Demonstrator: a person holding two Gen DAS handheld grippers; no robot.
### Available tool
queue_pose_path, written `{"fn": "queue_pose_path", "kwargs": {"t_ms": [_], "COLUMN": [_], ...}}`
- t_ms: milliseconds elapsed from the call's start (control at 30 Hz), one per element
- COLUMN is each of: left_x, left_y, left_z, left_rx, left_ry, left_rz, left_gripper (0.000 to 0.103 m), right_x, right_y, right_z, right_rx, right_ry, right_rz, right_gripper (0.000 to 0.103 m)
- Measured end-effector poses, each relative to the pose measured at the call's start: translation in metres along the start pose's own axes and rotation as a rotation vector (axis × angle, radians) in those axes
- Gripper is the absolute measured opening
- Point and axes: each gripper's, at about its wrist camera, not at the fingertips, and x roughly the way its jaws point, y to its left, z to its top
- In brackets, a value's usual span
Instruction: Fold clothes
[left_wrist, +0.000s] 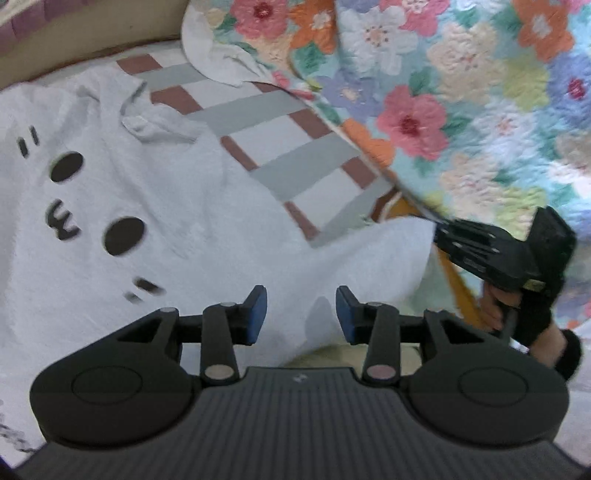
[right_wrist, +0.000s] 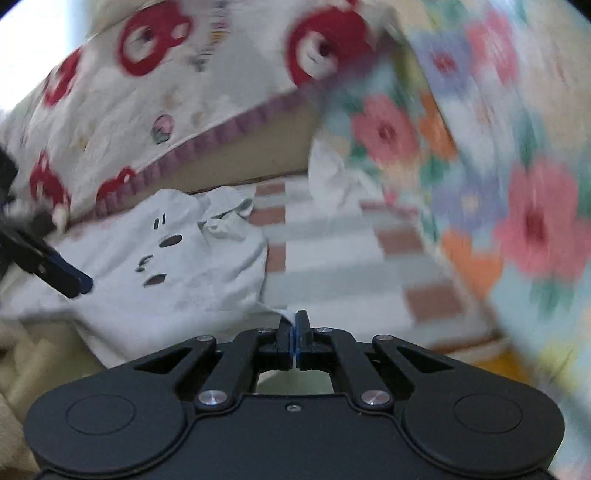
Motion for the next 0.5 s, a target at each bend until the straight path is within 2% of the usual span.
{"fn": "queue_pose_path", "kwargs": {"t_ms": [100, 167, 233, 300, 367, 433, 500], "left_x": [-0.009, -0.001, 0.019, 0.047, 0.068, 0.081, 0.082], "left_y": [0.006, 0.016, 0.021, 0.017, 0.010, 0.003, 0.003], "left_z": [0.014, 0.022, 0.023, 0.017, 0.004, -0.006, -0.006], "left_rx": [-0.004, -0.051, -0.070, -0.042, -0.002, 0.040, 0.037], "left_ry": [-0.077, -0.066, 0.008, 0.129, 0.239, 0.297, 0.305], "left_rz": [0.032, 0.038, 0.054, 0.039, 0.024, 0.047, 0.055], "left_gripper": [0.047, 0.047, 0.047, 0.047, 0.047, 0.047, 0.047], "right_x": [-0.008, -0.013, -0.020, -0.030, -0.043, -0.040, -0.028], "right_y": [-0.001, -0.005, -0.014, -0.024, -0.027, -0.018, -0.014], "right_z": [0.000, 0.005, 0.009, 0.007, 0.000, -0.008, -0.023], "right_rx": [-0.007, 0.023, 0.102, 0.223, 0.287, 0.240, 0.182], "right_ry": [-0.019, -0.034, -0.056, -0.091, -0.123, -0.063, 0.034], "right_rz": [0.018, 0.062, 0.132, 0.209, 0.282, 0.219, 0.126], "right_gripper": [0.002, 0.002, 0.002, 0.002, 0.002, 0.002, 0.001]}}
